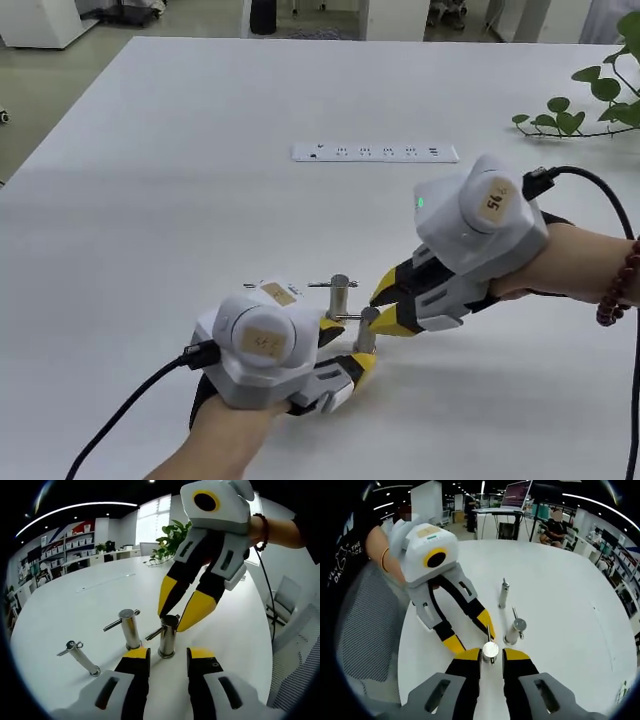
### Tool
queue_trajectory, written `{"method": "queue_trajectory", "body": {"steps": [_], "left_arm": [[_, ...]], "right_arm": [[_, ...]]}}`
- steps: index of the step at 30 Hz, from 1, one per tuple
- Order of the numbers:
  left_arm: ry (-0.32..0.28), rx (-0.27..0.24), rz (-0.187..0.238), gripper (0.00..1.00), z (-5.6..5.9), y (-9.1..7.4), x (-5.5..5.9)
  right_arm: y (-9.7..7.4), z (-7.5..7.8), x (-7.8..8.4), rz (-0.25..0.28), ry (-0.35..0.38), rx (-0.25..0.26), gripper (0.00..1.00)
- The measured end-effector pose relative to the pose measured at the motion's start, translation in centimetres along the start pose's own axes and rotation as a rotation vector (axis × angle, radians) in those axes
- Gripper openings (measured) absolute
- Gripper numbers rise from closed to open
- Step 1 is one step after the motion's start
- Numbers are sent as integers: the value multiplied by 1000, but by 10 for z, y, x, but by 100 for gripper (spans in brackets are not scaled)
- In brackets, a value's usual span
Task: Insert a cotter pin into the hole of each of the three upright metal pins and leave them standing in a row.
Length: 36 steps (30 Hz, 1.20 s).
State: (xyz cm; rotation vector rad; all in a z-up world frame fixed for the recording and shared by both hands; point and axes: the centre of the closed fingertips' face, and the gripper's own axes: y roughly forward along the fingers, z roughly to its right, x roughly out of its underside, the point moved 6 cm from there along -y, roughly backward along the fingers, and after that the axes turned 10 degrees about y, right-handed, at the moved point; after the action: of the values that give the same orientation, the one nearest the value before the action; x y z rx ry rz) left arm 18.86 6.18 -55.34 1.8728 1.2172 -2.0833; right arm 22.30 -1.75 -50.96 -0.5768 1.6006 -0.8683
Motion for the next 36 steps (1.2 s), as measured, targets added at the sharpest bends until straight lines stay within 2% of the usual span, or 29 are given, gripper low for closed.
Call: {"method": "queue_trajectory", "body": {"steps": [6, 12, 26, 31, 36], "left_arm": [[-8, 11, -5, 35, -1, -8, 6], [-26, 15, 5, 41, -1, -13, 9], [-60, 2, 26, 48, -1, -26, 0], [-70, -17, 16, 52, -3, -35, 2], [-82, -38, 25, 55, -5, -44, -1]], "right_arm": [[7, 3, 3, -1, 18, -6, 13], [10, 3, 3, 20, 56, -22, 12], [12, 1, 4, 27, 77, -29, 9], [12, 1, 4, 37, 83, -25, 8], [12, -2, 3, 36, 65, -25, 8]]}}
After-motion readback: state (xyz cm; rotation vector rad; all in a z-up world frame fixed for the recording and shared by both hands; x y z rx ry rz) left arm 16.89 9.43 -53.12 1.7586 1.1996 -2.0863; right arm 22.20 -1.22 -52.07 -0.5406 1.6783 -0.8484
